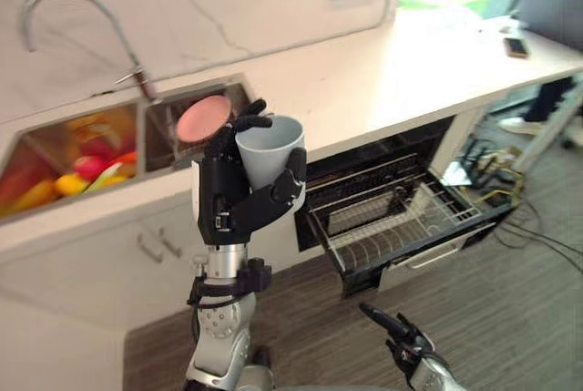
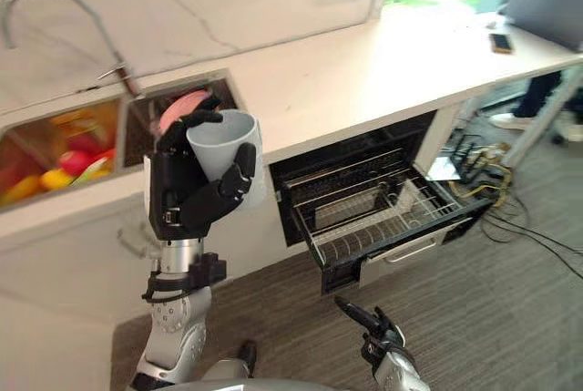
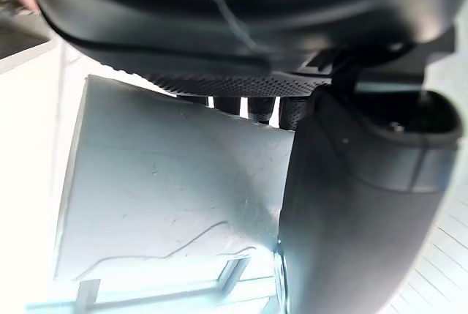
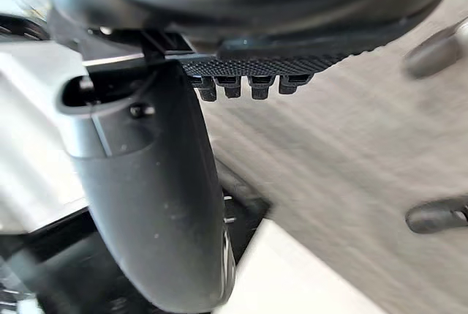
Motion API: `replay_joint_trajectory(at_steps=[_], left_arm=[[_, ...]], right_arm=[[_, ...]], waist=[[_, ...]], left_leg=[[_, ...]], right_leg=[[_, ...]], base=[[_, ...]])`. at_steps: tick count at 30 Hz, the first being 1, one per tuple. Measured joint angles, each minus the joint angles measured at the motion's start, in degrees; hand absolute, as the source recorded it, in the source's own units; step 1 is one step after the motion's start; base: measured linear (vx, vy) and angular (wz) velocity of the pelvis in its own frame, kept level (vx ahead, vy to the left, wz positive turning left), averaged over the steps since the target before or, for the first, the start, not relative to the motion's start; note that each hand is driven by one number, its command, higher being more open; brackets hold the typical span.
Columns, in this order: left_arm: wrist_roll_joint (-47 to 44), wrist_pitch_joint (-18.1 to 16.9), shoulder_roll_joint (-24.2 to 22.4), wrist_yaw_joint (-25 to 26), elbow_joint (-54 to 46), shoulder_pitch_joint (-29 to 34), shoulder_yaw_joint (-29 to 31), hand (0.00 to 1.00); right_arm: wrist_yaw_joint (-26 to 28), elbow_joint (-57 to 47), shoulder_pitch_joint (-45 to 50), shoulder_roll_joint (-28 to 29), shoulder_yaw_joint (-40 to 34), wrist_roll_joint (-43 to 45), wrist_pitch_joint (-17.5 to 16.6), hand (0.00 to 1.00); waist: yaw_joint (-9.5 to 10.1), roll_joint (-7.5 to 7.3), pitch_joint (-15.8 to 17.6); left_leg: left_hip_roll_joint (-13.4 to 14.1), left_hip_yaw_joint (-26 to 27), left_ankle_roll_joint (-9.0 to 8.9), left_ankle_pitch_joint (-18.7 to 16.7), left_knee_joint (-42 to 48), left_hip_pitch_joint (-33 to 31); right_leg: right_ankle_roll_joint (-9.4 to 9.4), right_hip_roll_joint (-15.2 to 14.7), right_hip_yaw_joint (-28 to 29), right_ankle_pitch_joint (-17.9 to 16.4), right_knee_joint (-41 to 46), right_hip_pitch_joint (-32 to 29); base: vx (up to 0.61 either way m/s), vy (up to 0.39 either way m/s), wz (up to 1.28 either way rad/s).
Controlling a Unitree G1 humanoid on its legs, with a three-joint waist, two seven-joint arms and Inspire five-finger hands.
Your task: Walk over to the sink, pick up the cup, carry it to the dishwasher, place the cup inside the dishwasher, then close the dishwasher door
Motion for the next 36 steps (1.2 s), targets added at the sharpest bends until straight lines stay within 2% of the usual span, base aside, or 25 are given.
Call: replay_joint_trajectory(at_steps=[1, 2, 3, 4, 6, 7, 8, 9, 10, 11, 14, 15, 16, 17, 19, 22, 26, 31, 36], left_arm=[[-0.05, 0.05, 1.85, 0.18, -0.14, 0.17, 0.02, 0.0], [-0.14, 0.16, 3.0, 0.25, -0.14, 0.0, 0.04, 0.0], [-1.3, 0.84, 3.64, -0.41, -0.25, -0.1, -0.22, 0.0], [-1.95, 1.29, 3.61, -0.78, -0.32, -0.31, -0.51, 0.0], [-3.55, 2.39, 3.68, -1.35, -0.99, -1.34, -2.36, 0.0], [-3.37, 3.0, 3.7, -1.55, -1.45, -1.72, -2.86, 0.0], [-2.67, 3.98, 3.76, -1.39, -1.75, -2.84, -3.99, 0.0], [-2.36, 4.26, 3.81, -1.37, -1.79, -3.09, -4.05, 0.0], [-0.49, 5.47, 4.3, -0.61, -1.96, -3.83, -3.8, 0.0], [1.33, 6.79, 5.63, -0.03, -1.93, -4.84, -3.03, 0.0], [3.42, 7.04, 7.55, 0.06, -1.43, -5.75, 1.22, 0.0], [3.37, 7.0, 7.63, 0.3, -1.18, -5.64, 3.94, 0.0], [3.52, 6.98, 7.49, 1.74, -0.78, -5.63, 6.67, 0.0], [4.23, 7.0, 7.26, 2.96, -0.47, -5.64, 7.44, 0.0], [10.32, 7.0, 6.76, 8.11, 0.3, -5.67, 7.08, 0.0], [20.32, 7.23, 5.13, 13.3, 1.8, -6.05, 4.08, 0.0], [26.16, 7.36, 4.72, 16.43, 1.82, -7.6, 3.23, 0.0], [31.08, 7.9, 3.38, 23.24, 2.24, -8.66, 3.31, 0.0], [36.31, 8.16, 3.36, 25.29, 5.88, -8.69, 1.95, 0.0]], right_arm=[[-2.2, -1.79, 0.22, 0.98, -0.04, -1.55, -0.62, 1.0], [-3.57, -3.55, 0.73, 1.28, -0.07, -2.41, -0.91, 1.0], [-6.32, -6.5, 1.9, 1.39, -0.24, -3.83, -1.17, 1.0], [-7.58, -8.27, 2.68, 1.48, -0.62, -4.23, -1.63, 1.0], [-11.43, -13.17, 4.1, 1.95, -1.89, -7.35, -3.46, 1.0], [-12.51, -14.69, 3.91, 2.06, -2.03, -9.49, -3.68, 1.0], [-13.62, -17.58, 3.73, 2.07, -2.28, -13.68, -3.73, 1.0], [-13.82, -18.17, 3.66, 2.08, -2.33, -14.41, -3.76, 1.0], [-14.43, -20.25, 3.59, 2.07, -2.42, -16.42, -3.73, 1.0], [-14.62, -22.18, 3.39, 2.2, -2.99, -17.56, -3.78, 1.0], [-12.17, -31.77, 6.69, 2.96, -7.15, -19.78, -5.15, 1.0], [-9.44, -39.0, 8.37, 2.83, -10.47, -19.81, -5.36, 1.0], [-5.99, -46.11, 8.65, 1.79, -13.54, -19.74, -5.54, 1.0], [-4.2, -49.12, 8.62, 0.69, -14.56, -19.66, -5.63, 1.0], [0.81, -58.05, 8.25, -4.58, -16.38, -18.48, -6.66, 1.0], [6.4, -64.15, 4.36, -6.09, -12.91, -14.29, -6.85, 1.0], [12.29, -64.95, 0.09, -5.81, -4.26, -9.49, -8.02, 1.0], [19.23, -64.93, -0.91, -4.3, 2.64, -2.29, -8.29, 1.0], [21.64, -64.94, -2.92, -4.19, 5.66, 2.63, -7.85, 1.0]], waist=[[-0.41, -1.64, -0.25], [-0.9, -2.47, -0.42], [-1.76, -2.93, -0.73], [-2.21, -2.9, -0.82], [-2.18, -2.55, -1.17], [-2.33, -2.51, -1.19], [-2.48, -2.47, -1.23], [-2.55, -2.48, -1.24], [-3.03, -2.36, -1.31], [-3.79, -2.23, -1.36], [-5.66, -2.02, -1.33], [-6.08, -2.16, -1.37], [-6.32, -2.38, -1.4], [-6.35, -2.35, -1.43], [-6.72, -2.35, -1.47], [-7.27, -2.65, -1.88], [-7.07, -2.55, -2.12], [-5.1, -2.59, -2.35], [-4.8, -2.67, -2.48]], left_leg=[[-0.94, 2.39, 1.57, -2.6, 2.1, 0.07], [-1.81, 3.82, 2.74, -4.09, 3.43, 0.04], [-2.99, 5.22, 4.12, -5.25, 3.92, 0.67], [-3.6, 5.72, 4.7, -5.61, 3.72, 1.13], [-4.43, 9.97, 6.16, -6.21, -0.06, 4.72], [-4.41, 11.76, 7.08, -5.89, -0.69, 5.78], [-4.26, 15.0, 8.31, -6.64, -0.78, 7.01], [-4.2, 15.8, 8.49, -6.76, -0.81, 7.22], [-3.91, 18.04, 9.12, -7.13, -0.91, 7.81], [-3.36, 19.62, 9.78, -7.54, -0.97, 8.01], [-2.28, 21.12, 9.86, -7.61, -1.62, 7.97], [-2.21, 22.37, 9.79, -7.64, -1.66, 7.99], [-2.6, 23.44, 9.26, -7.94, -1.52, 8.13], [-2.65, 23.89, 8.98, -8.09, -1.31, 8.2], [-2.04, 24.32, 7.96, -8.17, -0.85, 8.23], [-1.44, 24.17, 6.77, -7.31, -2.15, 8.73], [-1.39, 23.79, 6.78, -6.08, -2.96, 8.17], [-1.86, 22.95, 7.09, -5.8, -2.9, 7.17], [-2.91, 22.81, 8.01, -4.82, -5.55, 8.51]], right_leg=[[1.4, -2.2, 1.04, 0.63, 0.35, -0.12], [2.78, -3.56, 1.01, 1.44, 0.18, -0.12], [4.92, -5.22, 0.58, 2.84, 0.12, -0.03], [5.5, -5.89, 0.06, 3.63, 0.43, -0.09], [4.42, -7.5, -3.72, 6.02, 6.86, -4.42], [3.7, -8.56, -7.75, 6.96, 9.64, -6.3], [1.95, -10.62, -15.98, 8.34, 12.19, -8.24], [1.65, -11.0, -17.47, 8.64, 12.33, -8.45], [1.63, -12.03, -21.43, 9.62, 12.38, -9.21], [2.19, -12.05, -23.71, 9.58, 11.92, -9.86], [2.82, -9.26, -25.55, 9.19, 6.36, -9.91], [2.96, -8.15, -25.62, 10.3, 1.91, -9.64], [3.04, -7.59, -26.09, 13.2, -1.62, -9.18], [3.34, -7.45, -25.93, 13.39, -3.31, -8.31], [3.65, -6.66, -25.75, 14.0, -7.16, -6.34], [2.78, -5.75, -25.93, 13.87, -7.97, -6.37], [2.42, -5.3, -26.55, 14.95, -9.09, -6.59], [3.04, -5.62, -27.29, 15.84, -9.44, -6.52], [3.54, -6.28, -27.38, 17.0, -9.73, -6.04]], base=[[0.27, 0.455, -1.07], [0.2, 0.447, -0.77], [0.12, 0.357, -0.4], [0.16, 0.499, -0.44], [0.12, 0.399, -0.8], [0.1, 0.326, -1.27], [0.09, 0.263, -0.98], [0.07, 0.24, -1.12], [0.04, 0.162, -0.94], [0.04, 0.187, -0.94], [0.0, 0.084, -0.49], [-0.03, -0.036, -0.5], [-0.04, -0.071, -0.54], [-0.04, -0.109, -0.44], [-0.05, -0.117, -0.18], [-0.1, -0.102, -0.01], [-0.05, -0.055, 0.04], [0.03, 0.012, 0.11], [-0.01, 0.056, 0.04]])
